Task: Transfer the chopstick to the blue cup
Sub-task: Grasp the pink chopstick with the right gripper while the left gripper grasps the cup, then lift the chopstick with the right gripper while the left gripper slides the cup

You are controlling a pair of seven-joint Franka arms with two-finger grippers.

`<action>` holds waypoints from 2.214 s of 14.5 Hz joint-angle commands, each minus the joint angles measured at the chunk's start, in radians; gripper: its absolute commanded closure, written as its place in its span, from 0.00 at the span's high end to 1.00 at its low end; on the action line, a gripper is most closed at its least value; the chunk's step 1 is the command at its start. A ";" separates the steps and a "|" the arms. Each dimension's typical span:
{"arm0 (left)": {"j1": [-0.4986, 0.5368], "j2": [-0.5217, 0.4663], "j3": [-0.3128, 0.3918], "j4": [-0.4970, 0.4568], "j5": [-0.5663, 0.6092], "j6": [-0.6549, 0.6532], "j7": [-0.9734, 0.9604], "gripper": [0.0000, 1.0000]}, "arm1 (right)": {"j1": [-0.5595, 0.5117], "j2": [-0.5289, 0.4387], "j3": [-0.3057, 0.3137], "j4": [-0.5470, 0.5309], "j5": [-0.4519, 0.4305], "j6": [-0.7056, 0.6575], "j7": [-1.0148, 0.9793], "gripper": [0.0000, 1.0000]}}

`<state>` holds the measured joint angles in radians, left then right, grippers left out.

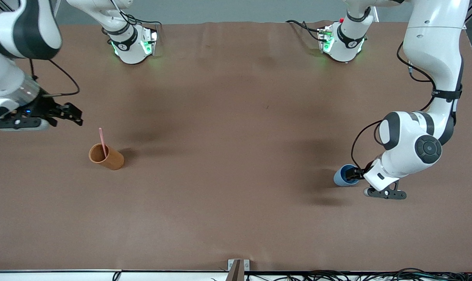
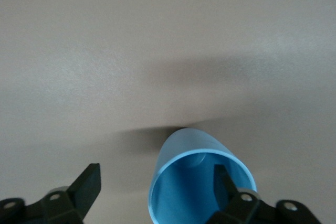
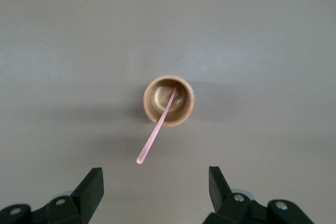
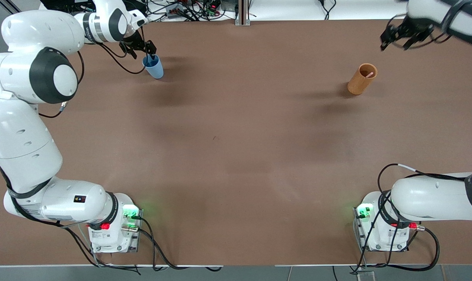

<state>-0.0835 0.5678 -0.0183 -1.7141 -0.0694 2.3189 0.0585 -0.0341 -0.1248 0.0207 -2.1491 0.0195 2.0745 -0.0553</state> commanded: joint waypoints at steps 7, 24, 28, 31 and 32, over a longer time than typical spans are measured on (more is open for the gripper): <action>-0.013 -0.017 0.001 -0.013 -0.004 -0.001 0.007 0.00 | 0.040 0.020 -0.001 -0.182 0.007 0.182 0.017 0.52; -0.564 -0.051 -0.008 -0.013 0.008 0.014 -0.949 0.01 | 0.036 0.080 -0.005 -0.172 0.005 0.248 0.040 0.12; -0.581 -0.028 -0.006 -0.034 0.023 0.042 -0.974 0.02 | 0.020 0.080 -0.007 -0.147 0.005 0.237 0.037 0.05; -0.584 -0.028 -0.006 -0.045 0.039 0.042 -0.979 0.05 | 0.011 0.080 -0.010 -0.099 0.005 0.172 0.034 0.05; -0.585 -0.025 -0.006 -0.045 0.037 0.042 -0.979 0.24 | 0.002 0.080 -0.010 -0.053 0.005 0.095 0.035 0.05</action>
<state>-0.6553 0.5585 -0.0338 -1.7394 -0.0543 2.3512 -0.9006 -0.0104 -0.0306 0.0051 -2.2648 0.0191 2.2706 -0.0240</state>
